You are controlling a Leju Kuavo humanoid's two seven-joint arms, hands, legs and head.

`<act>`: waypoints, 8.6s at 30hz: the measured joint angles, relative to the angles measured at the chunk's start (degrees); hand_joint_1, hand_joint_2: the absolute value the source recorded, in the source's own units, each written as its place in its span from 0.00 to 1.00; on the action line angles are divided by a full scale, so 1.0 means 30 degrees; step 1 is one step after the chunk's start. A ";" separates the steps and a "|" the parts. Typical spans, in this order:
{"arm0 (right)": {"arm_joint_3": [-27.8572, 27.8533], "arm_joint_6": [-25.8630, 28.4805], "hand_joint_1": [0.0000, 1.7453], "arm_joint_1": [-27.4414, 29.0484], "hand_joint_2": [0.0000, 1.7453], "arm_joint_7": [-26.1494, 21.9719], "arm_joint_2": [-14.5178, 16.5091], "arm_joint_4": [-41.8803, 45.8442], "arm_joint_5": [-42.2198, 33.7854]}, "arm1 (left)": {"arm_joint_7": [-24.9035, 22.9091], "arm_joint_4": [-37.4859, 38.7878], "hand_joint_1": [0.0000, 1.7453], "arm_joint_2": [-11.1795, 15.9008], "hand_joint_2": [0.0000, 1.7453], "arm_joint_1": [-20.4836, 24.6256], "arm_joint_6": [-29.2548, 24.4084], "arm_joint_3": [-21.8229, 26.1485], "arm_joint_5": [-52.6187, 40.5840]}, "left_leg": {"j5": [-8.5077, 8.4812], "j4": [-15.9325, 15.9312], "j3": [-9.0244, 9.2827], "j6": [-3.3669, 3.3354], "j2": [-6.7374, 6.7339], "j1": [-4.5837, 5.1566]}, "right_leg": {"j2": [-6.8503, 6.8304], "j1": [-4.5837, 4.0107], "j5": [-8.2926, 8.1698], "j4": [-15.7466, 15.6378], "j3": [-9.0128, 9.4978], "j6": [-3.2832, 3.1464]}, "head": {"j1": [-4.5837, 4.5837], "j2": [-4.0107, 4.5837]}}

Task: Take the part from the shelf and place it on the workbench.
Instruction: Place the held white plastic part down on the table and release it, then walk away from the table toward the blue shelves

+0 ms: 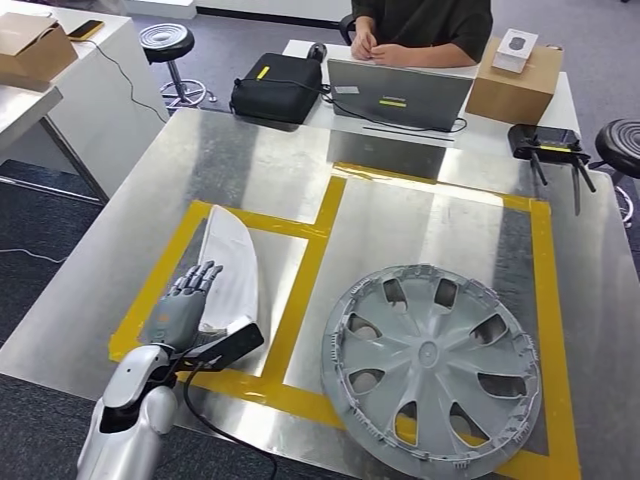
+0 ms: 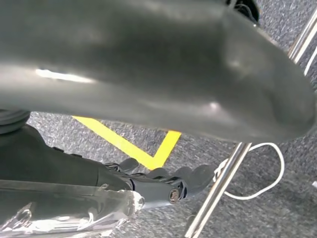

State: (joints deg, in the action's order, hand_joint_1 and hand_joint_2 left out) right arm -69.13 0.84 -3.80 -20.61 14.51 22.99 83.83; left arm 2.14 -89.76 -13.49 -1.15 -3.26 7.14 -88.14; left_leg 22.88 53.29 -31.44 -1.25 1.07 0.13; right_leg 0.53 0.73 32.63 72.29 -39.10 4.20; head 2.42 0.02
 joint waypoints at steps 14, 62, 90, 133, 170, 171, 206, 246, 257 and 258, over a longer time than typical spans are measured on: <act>-0.0024 0.0377 0.00 -0.0002 0.00 -0.0126 -0.0091 -0.0109 0.0233 | 0.0700 -0.2307 0.00 -0.0326 0.00 -0.1076 -0.0406 -0.0055 0.0816 | 0.3463 0.5905 -0.2704 0.1300 -0.0142 -0.0322 | -0.0435 0.0296 -0.2460 -0.4319 0.1386 -0.0914 | 0.0208 0.0000; 0.0029 0.0703 0.00 -0.0014 0.00 0.0055 -0.0100 -0.0260 0.0552 | 0.0884 -0.3041 0.00 -0.0770 0.00 -0.1388 -0.0483 0.0244 0.1360 | -0.0106 0.0055 -0.0380 -0.0118 0.0401 0.0692 | -0.0148 -0.0364 -0.0683 0.0632 -0.0227 -0.0786 | 0.0237 0.0000; 0.0025 0.0641 0.00 0.0008 0.00 0.0064 -0.0164 0.0051 0.0748 | 0.1281 -0.3100 0.00 -0.1360 0.00 -0.1787 -0.0078 0.1561 0.2568 | 0.0514 0.0226 0.0290 0.0247 -0.0182 0.0149 | -0.0303 0.0014 -0.0130 -0.0346 -0.0385 -0.0474 | 0.0368 0.0000; -0.0057 0.0805 0.00 0.0037 0.00 0.0064 -0.0026 0.0153 0.0843 | 0.2315 -0.3595 0.00 -0.1519 0.00 -0.3013 -0.0912 0.0483 0.3610 | 0.2524 0.2562 0.0887 0.1040 0.0925 -0.0194 | 0.0625 0.0015 -0.4013 -0.4981 0.0427 -0.1094 | 0.0224 0.0000; -0.0421 0.0120 0.00 0.0024 0.00 0.0856 0.0457 0.1000 0.0450 | 0.2279 0.1391 0.00 -0.1648 0.00 -0.2802 -0.0441 0.9494 1.7273 | 0.1686 0.4928 -0.2727 0.1491 -0.0341 -0.0233 | -0.1302 -0.0095 -0.2197 -0.4779 0.2224 -0.1346 | 0.0437 0.0000; -0.0443 0.0036 0.00 0.0025 0.00 0.0957 0.0493 0.1043 0.0455 | 0.2606 0.2772 0.00 -0.1559 0.00 -0.2514 -0.0734 1.0660 1.7197 | 0.1087 0.3515 -0.1912 0.1501 -0.0893 -0.0221 | -0.1477 -0.0101 -0.2143 -0.4772 0.2302 -0.1279 | 0.0452 0.0000; -0.1033 -0.0942 0.00 0.0263 0.00 0.2004 0.1080 0.2169 0.1870 | 0.1636 1.9917 0.00 -0.1466 0.00 0.0441 -0.1852 1.9365 0.5213 | 0.0494 0.1186 -0.0727 0.0680 -0.1892 0.0162 | -0.2569 -0.0443 -0.0947 -0.4889 0.3573 -0.0866 | 0.0459 0.0000; -0.1086 -0.2184 0.00 0.0259 0.00 0.1288 0.1005 0.1308 0.1892 | 0.1736 2.0320 0.00 -0.0982 0.00 0.0896 -0.2876 2.1566 0.3688 | 0.1727 0.0958 0.0910 0.0312 -0.0165 -0.0119 | -0.0082 -0.0165 -0.0457 0.0019 -0.0233 -0.0349 | -0.0062 -0.0006; -0.1078 -0.2291 0.00 0.0363 0.00 0.1151 0.1085 0.1333 0.1943 | 0.1944 2.0378 0.00 -0.1045 0.00 0.1139 -0.3105 2.2105 0.3761 | 0.3073 0.4965 -0.0743 0.1197 -0.0176 -0.0093 | 0.0001 -0.0079 -0.2135 -0.4375 0.1801 -0.1384 | -0.0078 -0.0005; -0.1078 -0.2291 0.00 0.0368 0.00 0.1151 0.1085 0.1333 0.1943 | 0.1946 2.0380 0.00 -0.1055 0.00 0.1109 -0.3111 2.2150 0.3763 | 0.3651 0.5976 -0.1575 0.1213 -0.0177 -0.0093 | 0.0014 -0.0082 -0.1990 -0.4439 0.2015 -0.1407 | -0.0071 -0.0004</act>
State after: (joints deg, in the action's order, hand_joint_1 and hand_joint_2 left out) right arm -72.37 -6.03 -2.70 -17.16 17.77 26.99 89.66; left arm 7.98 -28.62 -16.66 2.18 -12.60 73.59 -76.85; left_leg 33.83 71.22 -36.17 2.39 0.54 -0.15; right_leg 0.57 0.49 26.66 58.97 -33.05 -0.02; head 2.21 0.01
